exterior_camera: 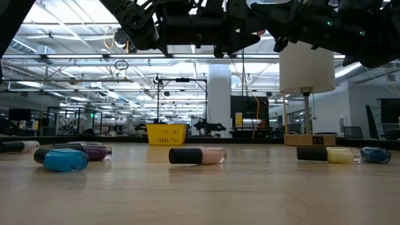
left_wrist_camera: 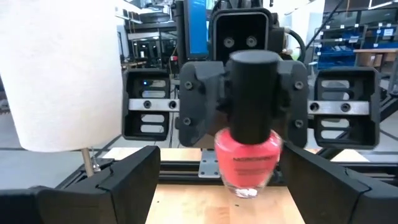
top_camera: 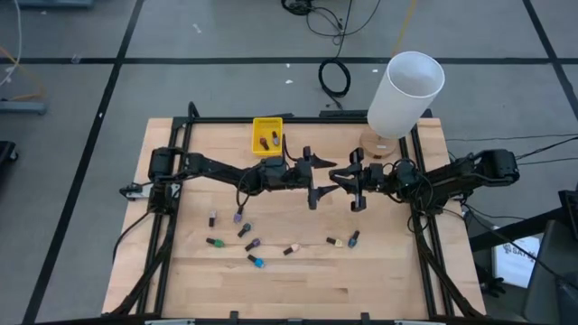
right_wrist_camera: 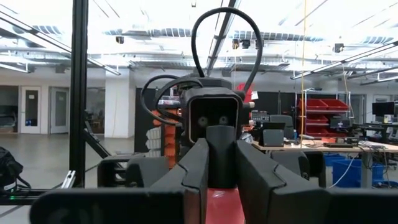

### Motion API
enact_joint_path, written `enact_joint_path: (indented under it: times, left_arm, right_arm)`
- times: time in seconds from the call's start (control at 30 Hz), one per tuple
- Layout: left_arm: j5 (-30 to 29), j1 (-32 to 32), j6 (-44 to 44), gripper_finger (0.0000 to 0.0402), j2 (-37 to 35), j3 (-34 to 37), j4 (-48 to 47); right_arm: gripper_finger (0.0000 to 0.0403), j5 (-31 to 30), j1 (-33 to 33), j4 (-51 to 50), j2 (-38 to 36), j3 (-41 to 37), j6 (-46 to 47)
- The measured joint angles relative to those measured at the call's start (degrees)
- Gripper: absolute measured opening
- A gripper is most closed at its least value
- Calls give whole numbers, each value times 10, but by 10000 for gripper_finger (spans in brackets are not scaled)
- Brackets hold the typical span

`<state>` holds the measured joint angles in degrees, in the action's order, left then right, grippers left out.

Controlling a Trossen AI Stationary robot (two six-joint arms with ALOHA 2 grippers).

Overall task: Pick & Place Nail Polish
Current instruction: Put the dark pink nail polish bottle into the yellow bin

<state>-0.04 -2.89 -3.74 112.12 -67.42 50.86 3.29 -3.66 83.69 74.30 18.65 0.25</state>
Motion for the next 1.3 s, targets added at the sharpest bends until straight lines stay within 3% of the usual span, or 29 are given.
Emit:
enact_joint_path:
  times: [0.67,0.97,1.03,1.3]
  left_arm:
    - [12,-3,9,86,0,0,2]
    - [17,-4,7,85,-6,1,-2]
    - [17,-4,4,85,-12,1,-16]
    - [-29,-5,-13,85,-50,1,-98]
  right_arm:
    - [46,-5,0,-6,0,0,-2]
    - [47,-3,0,-10,-1,1,-2]
    - [68,-3,0,-12,0,1,0]
    - [214,-15,0,-20,-1,1,10]
